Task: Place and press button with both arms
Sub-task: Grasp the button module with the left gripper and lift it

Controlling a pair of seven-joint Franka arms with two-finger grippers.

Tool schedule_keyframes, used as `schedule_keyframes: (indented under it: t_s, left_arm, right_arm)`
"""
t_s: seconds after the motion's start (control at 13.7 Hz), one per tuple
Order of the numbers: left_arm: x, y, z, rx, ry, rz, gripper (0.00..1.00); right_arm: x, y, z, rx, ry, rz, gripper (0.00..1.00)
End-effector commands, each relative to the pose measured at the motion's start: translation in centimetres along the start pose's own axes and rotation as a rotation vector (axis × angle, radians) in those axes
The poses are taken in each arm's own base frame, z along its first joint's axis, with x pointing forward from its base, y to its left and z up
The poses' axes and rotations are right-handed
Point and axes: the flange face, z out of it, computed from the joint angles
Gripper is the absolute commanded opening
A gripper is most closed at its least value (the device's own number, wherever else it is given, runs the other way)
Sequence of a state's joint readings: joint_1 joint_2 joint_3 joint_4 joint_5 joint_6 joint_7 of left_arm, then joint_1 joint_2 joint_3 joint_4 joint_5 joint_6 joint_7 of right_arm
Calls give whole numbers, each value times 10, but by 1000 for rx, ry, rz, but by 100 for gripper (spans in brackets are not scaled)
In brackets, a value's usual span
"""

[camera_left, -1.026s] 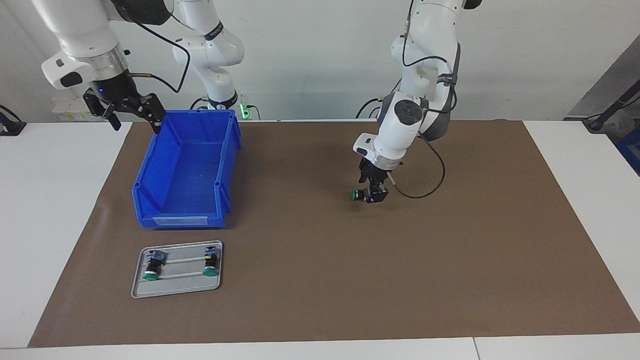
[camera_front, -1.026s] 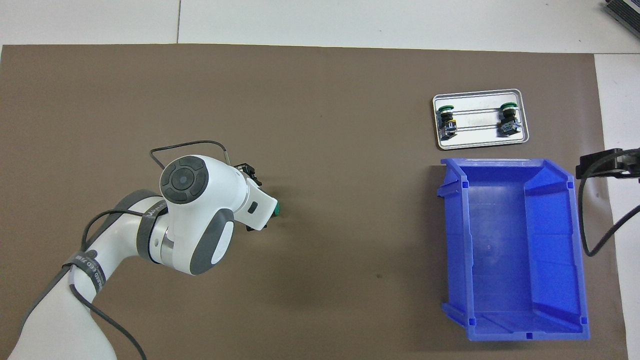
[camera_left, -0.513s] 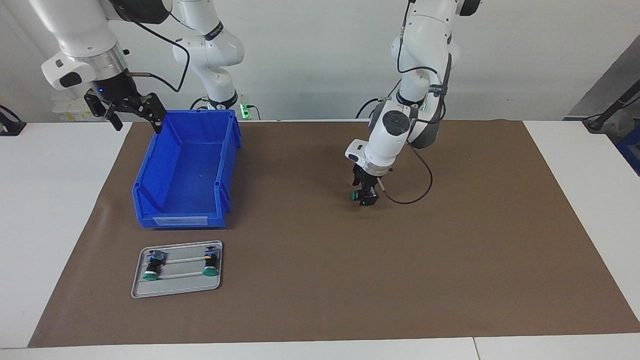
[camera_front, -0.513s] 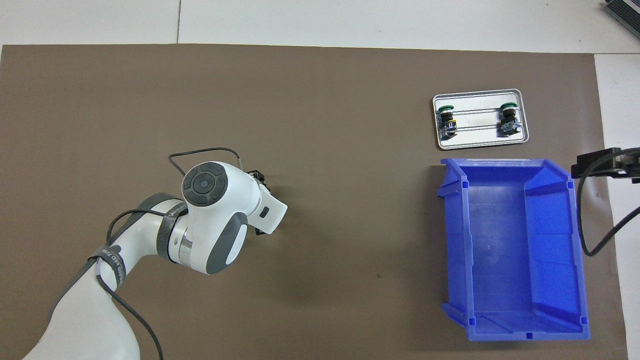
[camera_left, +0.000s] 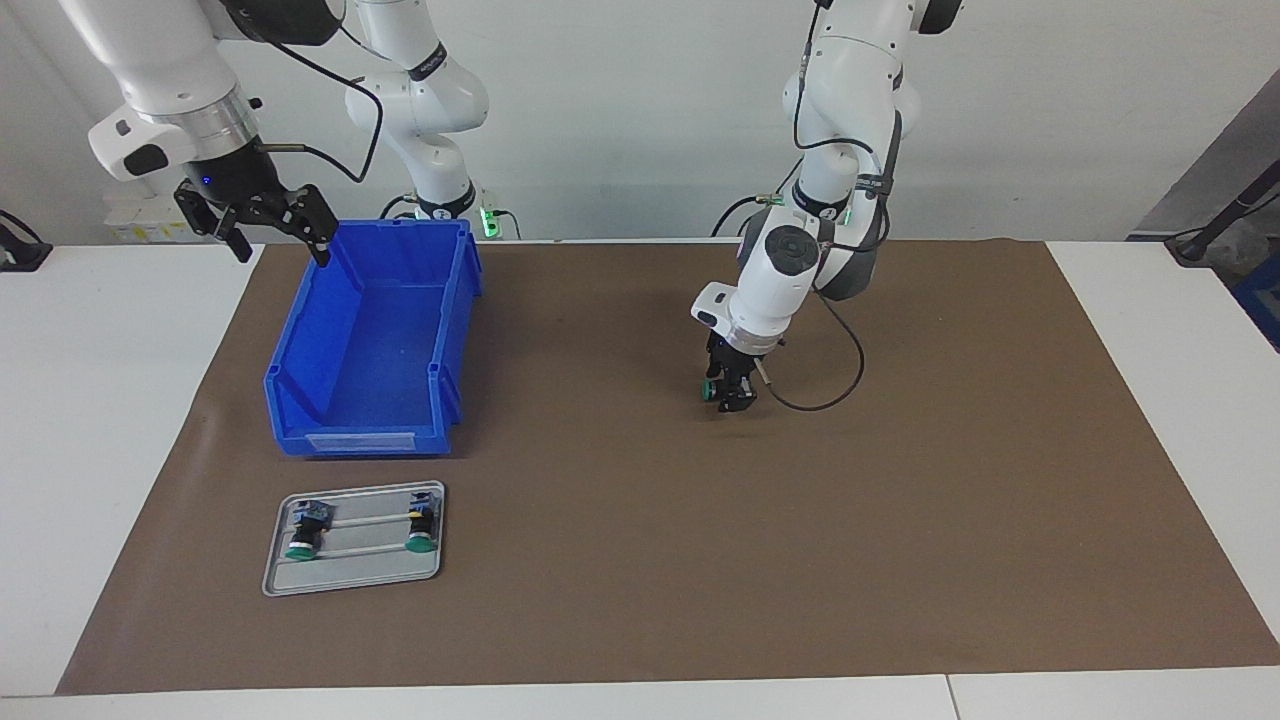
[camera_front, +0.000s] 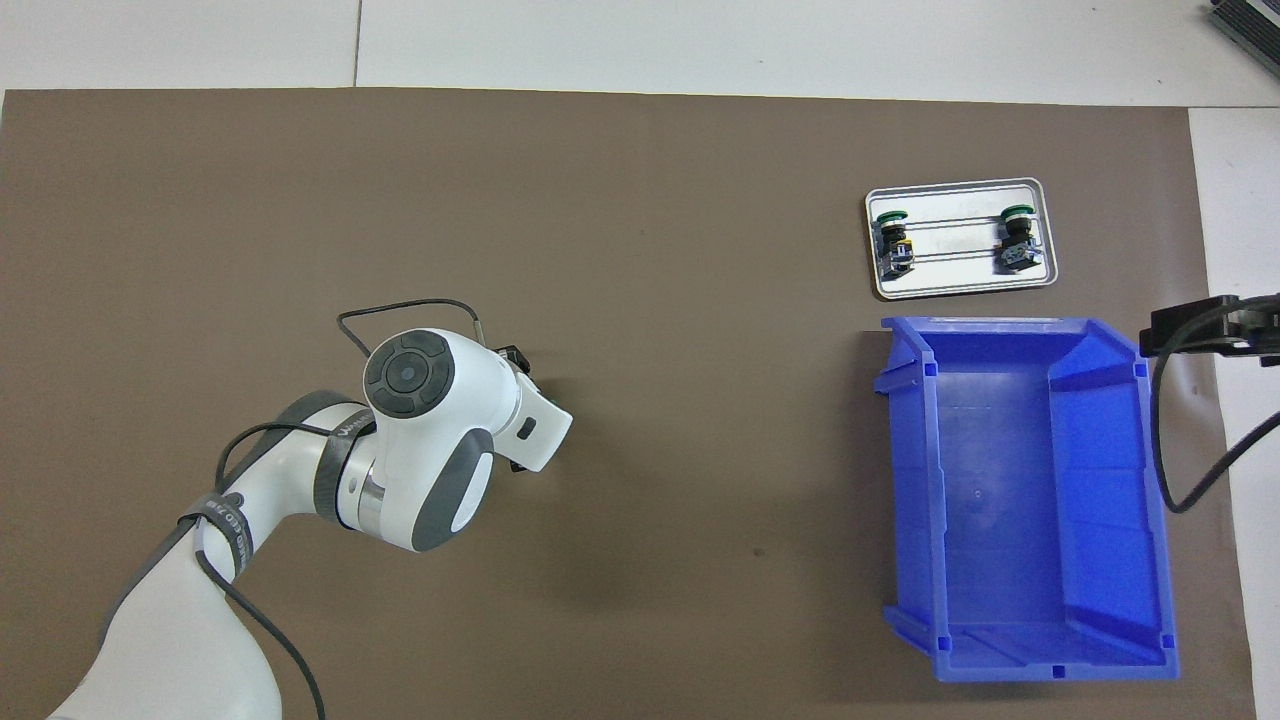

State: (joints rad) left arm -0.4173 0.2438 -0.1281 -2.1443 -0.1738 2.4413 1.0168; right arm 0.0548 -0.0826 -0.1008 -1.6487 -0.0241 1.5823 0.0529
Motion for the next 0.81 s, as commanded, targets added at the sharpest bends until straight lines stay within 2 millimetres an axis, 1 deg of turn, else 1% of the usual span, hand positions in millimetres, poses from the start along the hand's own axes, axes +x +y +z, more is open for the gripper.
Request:
schedule_keyframes:
  t_s: [0.0, 0.15, 0.22, 0.29, 0.37, 0.51, 0.66, 0.73]
  left_arm:
    - [-4, 2, 5, 20, 1, 16, 43]
    - [-3, 1, 5, 28, 6, 16, 32]
    - [-4, 0, 4, 29, 7, 14, 29]
    - [-4, -1, 4, 32, 9, 13, 29]
    - [-5, -2, 4, 32, 6, 12, 27]
    - [-7, -7, 2, 38, 8, 8, 19]
    - [-6, -12, -3, 49, 18, 2, 4]
    - [-4, -15, -4, 51, 20, 1, 0]
  right_arm:
    - [-5, 0, -1, 16, 5, -4, 100]
    - [-5, 0, -1, 16, 5, -5, 100]
    - [-5, 0, -1, 16, 5, -5, 100]
    - [-5, 0, -1, 16, 5, -4, 100]
    - [-5, 0, -1, 16, 5, -5, 100]
    - [-5, 0, -1, 16, 5, -5, 100]
    - [-5, 0, -1, 16, 5, -4, 100]
    - [-5, 0, -1, 16, 5, -4, 100]
